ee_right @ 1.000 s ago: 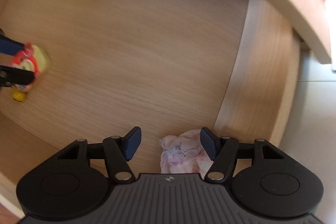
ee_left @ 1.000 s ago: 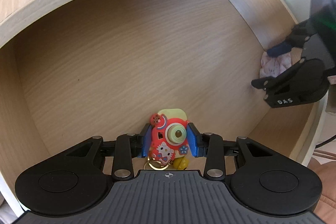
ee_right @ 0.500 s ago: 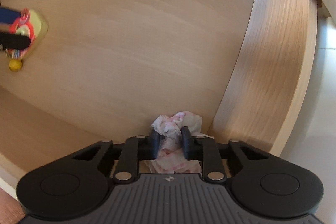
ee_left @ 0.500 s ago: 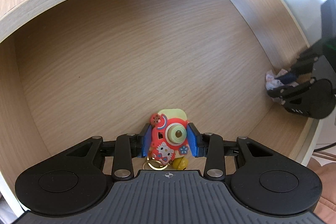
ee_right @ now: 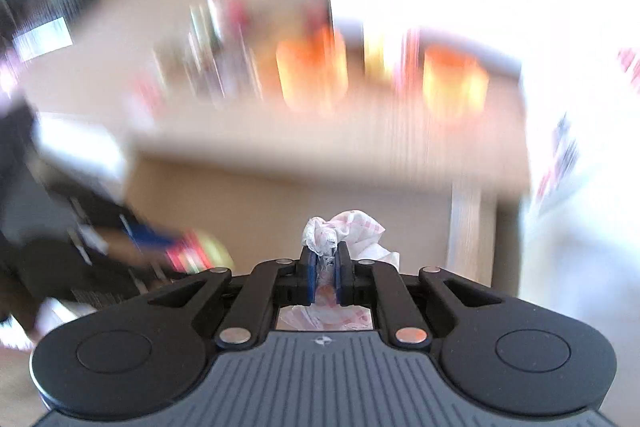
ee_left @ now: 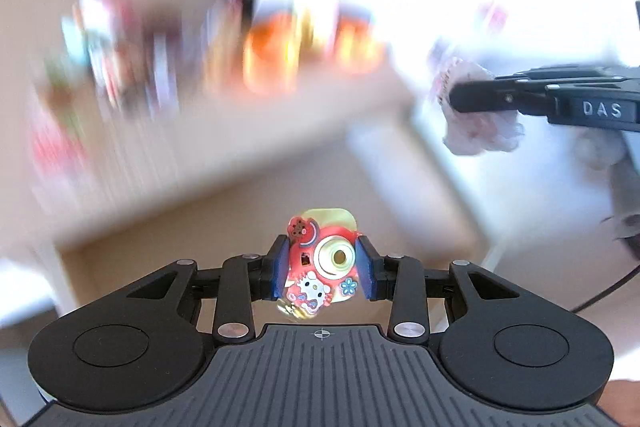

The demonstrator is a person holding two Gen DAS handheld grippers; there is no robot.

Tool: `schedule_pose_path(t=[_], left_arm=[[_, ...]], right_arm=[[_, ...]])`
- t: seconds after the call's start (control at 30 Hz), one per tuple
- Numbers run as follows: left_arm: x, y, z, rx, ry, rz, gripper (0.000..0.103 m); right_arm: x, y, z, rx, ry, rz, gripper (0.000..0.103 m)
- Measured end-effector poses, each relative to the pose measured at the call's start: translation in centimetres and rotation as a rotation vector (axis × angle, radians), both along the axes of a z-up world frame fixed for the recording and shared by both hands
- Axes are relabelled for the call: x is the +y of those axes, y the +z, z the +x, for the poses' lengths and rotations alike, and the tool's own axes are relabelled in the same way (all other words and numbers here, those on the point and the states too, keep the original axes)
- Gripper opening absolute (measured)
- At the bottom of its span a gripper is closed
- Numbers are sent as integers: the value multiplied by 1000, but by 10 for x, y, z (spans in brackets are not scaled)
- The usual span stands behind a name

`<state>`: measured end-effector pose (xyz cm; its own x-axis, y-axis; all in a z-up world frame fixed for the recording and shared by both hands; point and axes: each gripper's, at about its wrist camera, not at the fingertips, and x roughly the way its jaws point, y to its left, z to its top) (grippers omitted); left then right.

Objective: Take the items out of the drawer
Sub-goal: 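Carry the pink lens toy with the left tool while the right tool carries the cloth to the desk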

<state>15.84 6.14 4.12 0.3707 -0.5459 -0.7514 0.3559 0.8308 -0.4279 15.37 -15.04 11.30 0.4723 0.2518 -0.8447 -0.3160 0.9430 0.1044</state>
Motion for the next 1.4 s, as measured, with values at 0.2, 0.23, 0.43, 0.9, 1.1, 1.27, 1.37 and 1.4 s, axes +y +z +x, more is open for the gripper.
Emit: schedule_pose_path(t=[0.2,0.23,0.43,0.9,1.1,1.27,1.37,1.4], left_arm=[[51,95,24,-297,170,11,39],[59,98,31,-299,204,22,39],[108,53,87,-173,360,144,39],[145,-33,105,-66,465,84,40],[138,-27,102,-123,475,101,41],[150,-14,94,-167,520,51,41],[156,-5,85,-189,551,57,41],[159,-2,81,-195,561,59,41]], right_arm=[[-16,96,41,-284,-15,118,8],[-14,100,45,-304,-17,116,8],[-15,84,58,-261,-50,126,8],[-21,13,53,-148,-108,89,8],[-18,1,59,-128,-124,63,9],[-7,-4,62,-140,-109,21,9],[5,-3,66,-148,-79,23,9],[10,-2,67,-154,-67,26,9]])
